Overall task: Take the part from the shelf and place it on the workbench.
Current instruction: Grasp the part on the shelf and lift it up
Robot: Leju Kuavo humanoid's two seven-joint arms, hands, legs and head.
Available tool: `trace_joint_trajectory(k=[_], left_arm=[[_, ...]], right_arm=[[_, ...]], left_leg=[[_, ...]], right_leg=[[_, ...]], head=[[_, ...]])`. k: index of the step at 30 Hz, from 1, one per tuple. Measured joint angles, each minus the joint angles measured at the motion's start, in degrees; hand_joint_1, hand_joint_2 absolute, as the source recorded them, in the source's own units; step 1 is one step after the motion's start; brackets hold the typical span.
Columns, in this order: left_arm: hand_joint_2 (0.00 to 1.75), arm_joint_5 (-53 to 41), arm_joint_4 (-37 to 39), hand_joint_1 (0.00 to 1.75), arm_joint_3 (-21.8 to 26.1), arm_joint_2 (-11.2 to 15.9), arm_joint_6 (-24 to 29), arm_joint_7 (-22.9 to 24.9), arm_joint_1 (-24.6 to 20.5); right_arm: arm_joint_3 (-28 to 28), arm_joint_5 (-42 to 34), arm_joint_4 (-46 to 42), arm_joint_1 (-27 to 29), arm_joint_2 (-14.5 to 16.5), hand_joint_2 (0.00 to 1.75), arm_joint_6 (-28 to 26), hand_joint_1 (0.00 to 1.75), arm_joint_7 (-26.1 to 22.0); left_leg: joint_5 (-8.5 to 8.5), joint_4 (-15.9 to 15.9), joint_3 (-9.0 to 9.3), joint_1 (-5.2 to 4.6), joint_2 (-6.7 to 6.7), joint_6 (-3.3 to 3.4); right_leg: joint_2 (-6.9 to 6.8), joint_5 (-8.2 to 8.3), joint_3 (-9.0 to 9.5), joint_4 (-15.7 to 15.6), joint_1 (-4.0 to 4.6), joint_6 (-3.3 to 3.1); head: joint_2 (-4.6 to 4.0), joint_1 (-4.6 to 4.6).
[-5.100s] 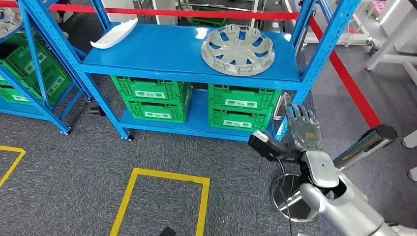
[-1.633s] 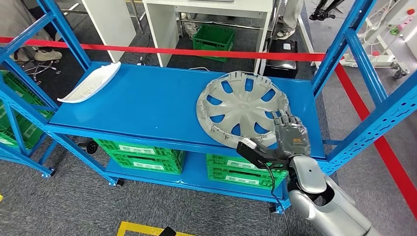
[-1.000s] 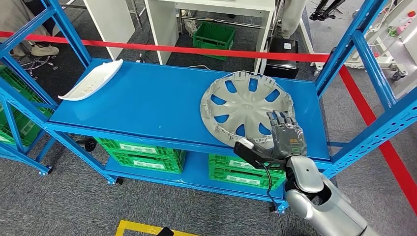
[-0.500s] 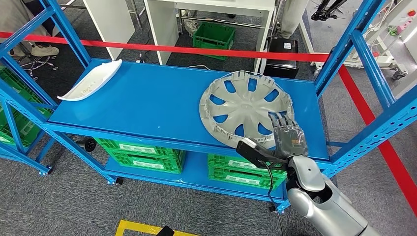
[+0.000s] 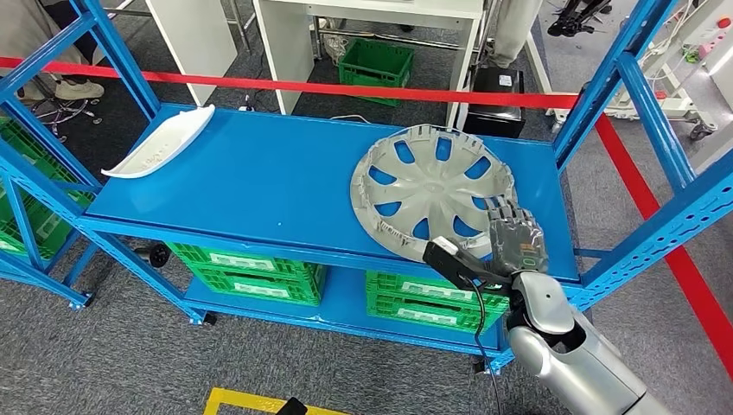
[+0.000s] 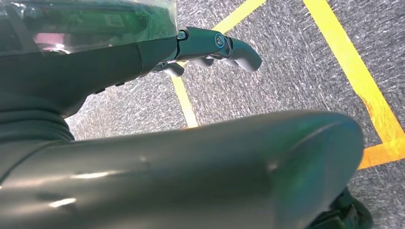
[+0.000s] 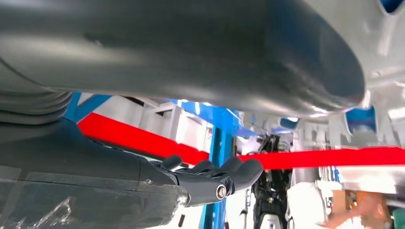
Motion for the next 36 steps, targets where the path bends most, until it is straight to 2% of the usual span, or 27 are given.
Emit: trace_joint_trajectory(k=[2,3,5,6,7,8,9,10,11,12,15,17,18,20,21,22,23,25,26,27,28,31,32,36], left_arm=[[0.0,0.0,-0.1,0.0,0.3,0.0,0.0,-0.1,-0.1],[0.0,0.0,-0.1,0.0,0.5,0.0,0.0,-0.1,-0.1],[0.0,0.0,-0.2,0.0,0.7,0.0,-0.1,-0.1,-0.1],[0.0,0.0,-0.2,0.0,0.8,-0.1,-0.1,-0.1,-0.1],[0.0,0.0,-0.2,0.0,0.9,-0.1,-0.1,-0.1,0.0],[0.0,0.0,-0.2,0.0,0.9,-0.1,-0.1,-0.1,0.1],[0.0,0.0,-0.2,0.0,0.9,-0.1,-0.1,0.0,0.2],[0.0,0.0,-0.2,0.0,1.0,0.0,-0.1,0.0,0.2],[0.0,0.0,-0.2,0.0,1.0,0.0,-0.1,0.0,0.1],[0.0,0.0,-0.3,0.0,1.0,0.0,-0.1,0.0,0.1],[0.0,-0.1,-0.4,0.0,1.0,0.0,-0.1,0.0,0.1],[0.0,-0.2,-0.4,0.0,1.1,0.1,-0.1,0.0,0.0],[0.0,-0.2,-0.4,0.0,1.1,0.1,-0.1,0.0,0.0],[0.0,-0.2,-0.5,0.0,1.1,0.1,-0.2,0.0,0.0],[0.0,-0.3,-0.5,0.0,1.1,0.1,-0.2,0.0,0.0],[0.0,-0.4,-0.5,0.0,1.1,0.1,-0.2,-0.1,0.1],[0.0,-0.6,-0.5,0.0,1.1,0.1,-0.3,-0.2,0.1],[0.0,-0.9,-0.5,0.0,1.1,0.1,-0.3,-0.3,0.0],[0.0,-1.0,-0.5,0.0,1.1,0.1,-0.3,-0.3,0.0],[0.0,-1.0,-0.5,0.0,1.1,0.1,-0.3,-0.3,0.0],[0.0,-1.1,-0.5,0.0,1.1,0.1,-0.4,-0.2,0.0],[0.0,-1.1,-0.7,0.0,1.2,0.1,-0.5,-0.1,0.1],[0.0,-1.2,-0.7,0.0,1.2,0.1,-0.6,-0.1,0.1],[0.0,-1.5,-0.8,0.0,1.2,0.1,-1.0,-0.4,-0.1]], right_arm=[[-0.2,0.2,0.0,-0.4,0.1,0.0,0.0,0.0,0.0],[-0.3,0.3,0.0,-0.5,0.2,0.0,0.0,0.0,0.1],[-0.3,0.4,0.0,-0.4,0.3,0.0,0.0,0.0,0.1],[-0.3,0.5,0.0,-0.2,0.3,0.0,0.0,0.0,0.1],[-0.3,0.5,0.0,0.0,0.3,0.0,0.1,0.0,0.1],[-0.3,0.6,0.0,0.0,0.3,0.0,0.1,0.0,0.1],[-0.3,0.6,0.0,0.0,0.3,0.0,0.1,0.0,0.1],[-0.3,0.7,0.0,-0.1,0.3,0.0,0.1,0.0,0.1],[-0.3,0.7,0.1,-0.1,0.3,0.0,0.1,0.0,0.1],[-0.3,0.8,0.1,-0.1,0.4,0.0,0.1,0.0,0.1],[-0.2,1.0,0.1,-0.1,0.6,0.0,0.2,0.0,0.1],[-0.3,1.3,0.1,-0.3,0.7,0.0,0.1,0.0,0.0],[-0.4,1.3,0.1,-0.4,0.9,0.0,0.1,0.0,0.0],[-0.3,1.4,0.1,-0.5,1.1,0.0,0.1,0.0,-0.1],[-0.3,1.4,0.1,-0.5,1.2,0.0,0.2,0.0,-0.1],[-0.2,1.4,0.1,-0.4,1.3,0.0,0.2,0.0,-0.1],[-0.2,1.4,0.1,-0.4,1.4,0.0,0.2,0.0,-0.2],[-0.2,1.4,0.2,-0.4,1.5,0.0,0.2,0.0,-0.3],[-0.2,1.4,0.2,-0.4,1.6,0.0,0.1,0.0,-0.4],[-0.2,1.4,0.3,-0.4,1.7,0.0,0.1,0.0,-0.5],[-0.2,1.4,0.3,-0.4,1.7,0.0,0.0,0.0,-0.5],[-0.1,1.4,0.7,-0.3,1.7,0.0,-0.1,0.0,-1.0],[-0.1,1.3,0.8,-0.4,1.8,0.0,-0.1,0.0,-1.4],[0.1,0.8,1.1,-0.8,2.0,0.0,-0.1,0.0,-3.1]], left_leg=[[0.46,-1.4,0.91,0.49,0.13,0.24],[0.6,-1.8,1.27,0.74,0.19,0.27],[0.49,-1.9,1.44,0.96,0.19,0.22],[0.35,-1.9,1.49,1.09,0.17,0.06],[0.16,-1.7,1.58,1.27,0.12,-0.2],[-0.11,-1.5,1.7,1.49,0.07,-0.56],[-0.51,-1.1,1.83,1.77,0.02,-1.01],[-0.99,-0.7,1.86,1.97,-0.04,-1.55],[-1.47,-0.1,1.79,2.08,-0.06,-2.09],[-1.8,0.3,1.72,2.11,-0.09,-2.58],[-2.27,0.5,1.76,2.12,-0.09,-3.52],[-3.57,2.2,1.19,2.23,0.04,-3.94],[-4.85,4.7,0.1,2.23,0.09,-4.06],[-7.82,12.3,-3.5,2.16,0.13,-4.04],[-8.61,15.5,-5.26,2.12,0.13,-3.95],[-8.36,17.0,-6.32,2.06,0.14,-3.77],[-6.99,16.4,-6.42,1.95,0.13,-3.48],[-2.4,10.2,-4.25,1.51,0.11,-2.46],[-0.66,7.1,-2.91,1.22,0.09,-1.92],[0.29,4.8,-1.9,0.94,0.08,-1.44],[0.26,3.6,-1.32,0.78,0.07,-1.4],[-0.98,2.2,-0.8,0.89,-0.08,-2.44],[-1.2,2.1,-0.8,0.92,-0.14,-2.51],[-1.26,2.1,-0.85,0.88,-0.18,-2.09]], right_leg=[[0.01,-1.1,-0.64,1.7,0.04,0.4],[0.01,-2.36,-1.91,4.3,-0.09,0.66],[0.01,-5.25,-6.1,11.6,-0.6,1.31],[-0.01,-5.76,-7.89,14.3,-0.95,1.66],[-0.03,-5.19,-8.82,15.2,-1.3,2.0],[-0.08,-3.43,-8.61,13.8,-1.63,2.34],[-0.17,-0.89,-7.38,10.4,-1.96,2.69],[-0.2,0.9,-5.9,6.9,-2.1,3.05],[-0.15,2.09,-4.66,4.0,-2.15,3.0],[-0.1,2.41,-3.94,2.4,-2.09,2.7],[0.04,1.64,-3.79,2.3,-1.85,0.92],[0.04,1.38,-3.5,2.3,-1.89,-0.02],[0.01,1.26,-3.26,2.3,-1.87,-0.39],[-0.01,0.93,-2.87,2.3,-1.6,-0.91],[0.01,0.76,-2.66,2.3,-1.41,-1.08],[0.07,0.59,-2.43,2.3,-1.23,-1.2],[0.15,0.39,-2.13,2.3,-1.06,-1.24],[0.3,-0.13,-1.35,2.3,-0.84,-1.16],[0.35,-0.37,-1.04,2.3,-0.69,-1.0],[0.39,-0.52,-0.91,2.2,-0.68,-0.76],[0.41,-0.65,-0.96,2.3,-0.63,-0.6],[0.18,-0.87,-1.47,2.7,-0.53,-0.45],[0.08,-0.89,-1.49,2.6,-0.53,-0.41],[0.05,-0.73,-1.21,2.1,-0.54,-0.16]], head=[[0.0,0.2],[0.0,0.36],[0.0,0.63],[0.0,0.67],[0.0,0.7],[0.0,0.72],[0.0,0.73],[0.0,0.79],[0.0,1.0],[0.0,1.11],[0.0,0.89],[0.0,0.49],[0.0,0.22],[0.0,-0.29],[0.0,-0.47],[0.0,-0.58],[0.0,-0.68],[0.0,-0.87],[0.0,-0.83],[0.0,-0.82],[0.0,-0.85],[0.0,-0.97],[0.0,-0.88],[0.0,-0.56]])
